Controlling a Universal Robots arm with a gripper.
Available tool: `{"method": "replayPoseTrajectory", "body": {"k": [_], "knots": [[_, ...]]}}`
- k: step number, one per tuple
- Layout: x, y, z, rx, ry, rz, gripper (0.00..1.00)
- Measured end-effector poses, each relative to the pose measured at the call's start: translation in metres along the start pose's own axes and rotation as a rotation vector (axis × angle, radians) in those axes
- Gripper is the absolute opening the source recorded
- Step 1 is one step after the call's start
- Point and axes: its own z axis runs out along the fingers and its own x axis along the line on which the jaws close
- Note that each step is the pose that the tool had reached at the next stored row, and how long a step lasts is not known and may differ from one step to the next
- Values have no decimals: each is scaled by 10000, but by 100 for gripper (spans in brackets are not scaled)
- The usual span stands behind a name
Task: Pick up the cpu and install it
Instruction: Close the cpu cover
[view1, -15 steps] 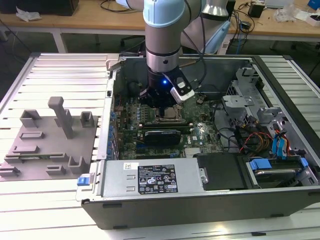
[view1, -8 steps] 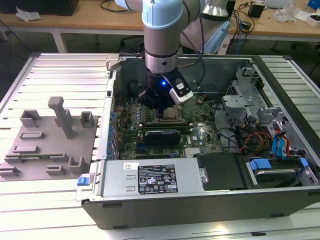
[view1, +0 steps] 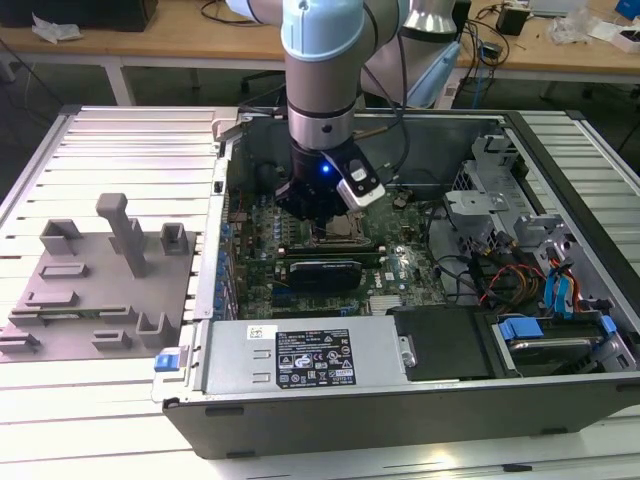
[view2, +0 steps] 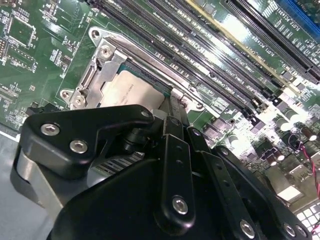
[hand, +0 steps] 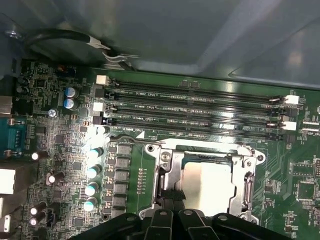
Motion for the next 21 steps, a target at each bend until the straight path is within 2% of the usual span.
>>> {"method": "replayPoseTrajectory", "body": {"k": [6, 11, 14, 16, 18, 20, 21], "knots": [[4, -18, -8, 1, 0, -24, 11], [1, -17, -62, -1, 0, -27, 11], [-2, -17, -117, -1, 0, -27, 11], [-6, -17, -180, -1, -1, -27, 11], [-7, -16, -207, -1, 0, -28, 11], [-42, -20, -206, -2, 9, -29, 11], [-87, -24, -204, -4, 26, -27, 11]]}}
